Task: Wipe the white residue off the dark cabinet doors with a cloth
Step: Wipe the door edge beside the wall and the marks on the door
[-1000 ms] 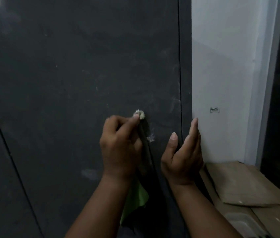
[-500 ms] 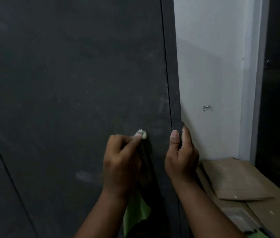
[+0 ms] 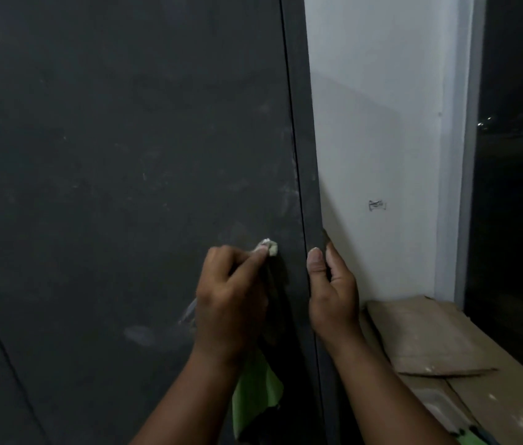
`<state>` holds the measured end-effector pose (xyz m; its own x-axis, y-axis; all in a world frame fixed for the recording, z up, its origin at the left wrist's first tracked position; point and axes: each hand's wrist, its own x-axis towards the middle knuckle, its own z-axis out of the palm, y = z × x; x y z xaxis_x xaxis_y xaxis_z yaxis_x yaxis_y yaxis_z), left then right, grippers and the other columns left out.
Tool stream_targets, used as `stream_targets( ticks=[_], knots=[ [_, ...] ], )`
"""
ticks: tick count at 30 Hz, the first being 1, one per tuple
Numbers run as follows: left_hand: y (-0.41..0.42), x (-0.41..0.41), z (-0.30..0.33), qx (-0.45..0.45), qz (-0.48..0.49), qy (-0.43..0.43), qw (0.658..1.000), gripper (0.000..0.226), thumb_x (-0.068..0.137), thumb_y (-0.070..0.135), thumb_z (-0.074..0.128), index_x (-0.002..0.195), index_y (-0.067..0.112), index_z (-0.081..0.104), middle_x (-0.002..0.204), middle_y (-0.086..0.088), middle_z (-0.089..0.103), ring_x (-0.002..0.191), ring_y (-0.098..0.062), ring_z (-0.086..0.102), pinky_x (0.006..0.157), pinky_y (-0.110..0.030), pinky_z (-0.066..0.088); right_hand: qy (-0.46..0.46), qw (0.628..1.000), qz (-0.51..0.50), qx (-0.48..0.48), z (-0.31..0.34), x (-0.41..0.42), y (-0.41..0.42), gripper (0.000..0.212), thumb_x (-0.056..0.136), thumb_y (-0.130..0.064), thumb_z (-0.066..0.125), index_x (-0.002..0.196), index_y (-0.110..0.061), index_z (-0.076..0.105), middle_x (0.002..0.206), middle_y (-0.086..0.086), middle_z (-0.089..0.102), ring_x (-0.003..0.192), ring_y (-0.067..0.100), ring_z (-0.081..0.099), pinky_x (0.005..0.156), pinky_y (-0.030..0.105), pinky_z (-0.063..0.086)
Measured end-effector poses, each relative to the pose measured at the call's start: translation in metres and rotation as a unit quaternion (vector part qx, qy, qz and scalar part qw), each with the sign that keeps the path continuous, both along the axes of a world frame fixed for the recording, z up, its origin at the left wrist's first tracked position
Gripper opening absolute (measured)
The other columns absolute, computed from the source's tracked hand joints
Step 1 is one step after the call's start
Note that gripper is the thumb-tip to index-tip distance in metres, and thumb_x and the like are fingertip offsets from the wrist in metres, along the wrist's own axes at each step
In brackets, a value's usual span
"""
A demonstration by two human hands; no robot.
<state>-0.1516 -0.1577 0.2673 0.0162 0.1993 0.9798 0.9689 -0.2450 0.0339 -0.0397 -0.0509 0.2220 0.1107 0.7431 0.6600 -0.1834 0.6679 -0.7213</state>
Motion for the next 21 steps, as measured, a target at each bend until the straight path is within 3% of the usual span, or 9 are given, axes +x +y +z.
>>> stream_targets(
  ticks=[3,6,9,11,13,16,19,21],
  knots=[
    [0.002,-0.003,0.03,0.002,0.008,-0.039,0.999,0.015,0.086,-0.002,0.079,0.099,0.005,0.082,0.079,-0.009,0.057,0.067,-0.023,0.055,0.061,-0.028,0.042,-0.007,0.999,0.048,-0.001,0.004,0.007,0.001,0.059,0.098,-0.045,0.051,0.142,-0.006,0.058,0.142,0.003,0.063,0.137,0.01,0.053,0.118,0.026,0.039],
    [0.01,0.007,0.074,0.027,0.0,-0.067,0.997,0.015,0.088,0.002,0.076,0.1,0.008,0.082,0.079,-0.009,0.059,0.068,-0.022,0.056,0.063,-0.024,0.038,-0.01,0.998,0.059,-0.011,0.004,0.014,0.006,0.057,0.097,-0.047,0.061,0.139,-0.007,0.062,0.136,-0.005,0.066,0.125,-0.008,0.056,0.108,0.011,0.04],
    [0.021,0.023,0.097,0.04,-0.011,-0.056,0.998,0.012,0.091,0.003,0.075,0.1,0.006,0.082,0.081,-0.01,0.059,0.07,-0.023,0.056,0.063,-0.025,0.039,-0.026,0.998,0.058,-0.027,0.003,0.021,0.012,0.072,0.086,-0.054,0.061,0.144,-0.01,0.057,0.141,-0.009,0.06,0.127,-0.006,0.054,0.104,0.007,0.038],
    [0.025,0.031,0.091,0.038,-0.012,-0.032,0.999,0.009,0.093,0.003,0.075,0.099,0.004,0.082,0.08,-0.011,0.058,0.069,-0.026,0.056,0.058,-0.032,0.045,-0.038,0.998,0.047,-0.023,0.002,0.022,0.014,0.065,0.091,-0.049,0.062,0.144,-0.012,0.057,0.131,-0.028,0.059,0.119,-0.017,0.054,0.095,-0.002,0.038],
    [0.025,0.035,0.071,0.028,-0.015,0.0,0.999,0.008,0.094,0.005,0.075,0.098,0.002,0.081,0.078,-0.013,0.057,0.067,-0.027,0.054,0.054,-0.037,0.047,-0.044,0.998,0.04,-0.02,0.0,0.021,0.016,0.045,0.1,-0.033,0.062,0.141,-0.014,0.061,0.118,-0.038,0.063,0.114,-0.021,0.056,0.095,0.001,0.041],
    [0.019,0.034,0.028,-0.007,-0.026,0.028,0.999,0.009,0.091,0.003,0.078,0.098,0.0,0.081,0.076,-0.012,0.056,0.065,-0.026,0.053,0.051,-0.038,0.046,-0.037,0.999,0.035,-0.008,-0.002,0.018,0.009,0.036,0.104,-0.03,0.057,0.137,-0.019,0.065,0.123,-0.026,0.067,0.119,-0.009,0.06,0.103,0.015,0.046],
    [0.014,0.028,0.014,-0.019,-0.028,0.041,0.999,0.01,0.087,-0.002,0.081,0.097,-0.003,0.08,0.076,-0.012,0.057,0.064,-0.025,0.054,0.051,-0.036,0.047,-0.03,0.999,-0.007,0.008,-0.003,0.014,0.0,0.042,0.102,-0.038,0.056,0.14,-0.021,0.061,0.119,-0.039,0.057,0.116,-0.022,0.053,0.099,0.005,0.042],
    [0.015,0.025,0.03,-0.002,-0.012,0.037,0.999,0.006,0.09,0.0,0.08,0.096,-0.001,0.081,0.075,-0.012,0.056,0.063,-0.024,0.052,0.05,-0.035,0.045,-0.031,0.998,-0.047,0.029,-0.005,0.011,-0.001,0.041,0.103,-0.034,0.057,0.138,-0.015,0.061,0.117,-0.042,0.052,0.111,-0.03,0.049,0.093,-0.002,0.037]
  ],
)
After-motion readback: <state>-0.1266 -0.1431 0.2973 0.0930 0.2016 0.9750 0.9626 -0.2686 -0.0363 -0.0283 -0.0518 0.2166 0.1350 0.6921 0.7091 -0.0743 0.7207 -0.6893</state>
